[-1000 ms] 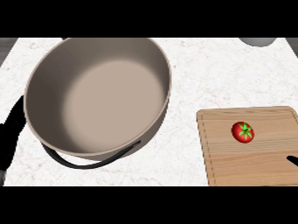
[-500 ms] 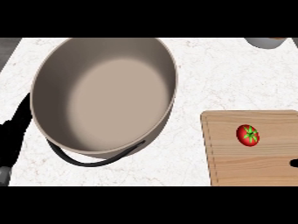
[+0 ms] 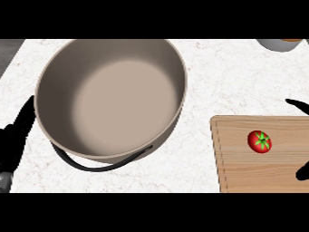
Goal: Pick the tomato from the cutting board and place it in the pot
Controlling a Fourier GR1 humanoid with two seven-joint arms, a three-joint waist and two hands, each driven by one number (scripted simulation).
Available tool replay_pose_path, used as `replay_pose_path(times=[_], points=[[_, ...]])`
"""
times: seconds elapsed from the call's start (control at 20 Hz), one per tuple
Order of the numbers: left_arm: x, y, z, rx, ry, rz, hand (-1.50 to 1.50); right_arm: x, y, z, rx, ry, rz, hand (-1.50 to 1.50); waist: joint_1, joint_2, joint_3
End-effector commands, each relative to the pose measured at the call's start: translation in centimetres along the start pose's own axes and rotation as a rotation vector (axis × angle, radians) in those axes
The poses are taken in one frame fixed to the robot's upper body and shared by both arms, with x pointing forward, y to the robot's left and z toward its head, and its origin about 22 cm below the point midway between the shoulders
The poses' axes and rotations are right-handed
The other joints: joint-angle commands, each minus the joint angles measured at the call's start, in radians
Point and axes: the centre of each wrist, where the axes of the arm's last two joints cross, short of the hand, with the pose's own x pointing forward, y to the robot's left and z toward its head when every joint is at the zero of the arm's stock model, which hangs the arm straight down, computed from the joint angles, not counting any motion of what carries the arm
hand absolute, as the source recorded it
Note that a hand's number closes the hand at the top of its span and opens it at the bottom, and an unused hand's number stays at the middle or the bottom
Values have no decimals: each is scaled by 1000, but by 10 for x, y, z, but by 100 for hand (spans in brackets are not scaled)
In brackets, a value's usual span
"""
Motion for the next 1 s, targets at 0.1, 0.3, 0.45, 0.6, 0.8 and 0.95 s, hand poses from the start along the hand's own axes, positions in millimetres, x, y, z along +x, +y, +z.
replay_pose_path(times=[0.1,0.3,0.45,0.6,0.8,0.95], points=[[-7,-19,-16,-3,5,-3,0,45,-2,-29,124,32,42,-150,-18,1,1],[0,-12,7,21,7,6,0,34,21,-53,159,70,93,-150,-17,-3,2],[-15,-8,19,18,22,23,0,53,34,-52,153,92,135,-150,-21,-5,1],[-12,17,3,26,26,23,0,64,19,-53,170,110,136,-150,-26,-5,1],[-5,13,-3,15,23,6,0,48,40,-66,196,136,165,-150,-29,-5,1],[-4,-8,7,14,5,3,0,47,47,-67,196,150,168,-150,-29,-5,1]])
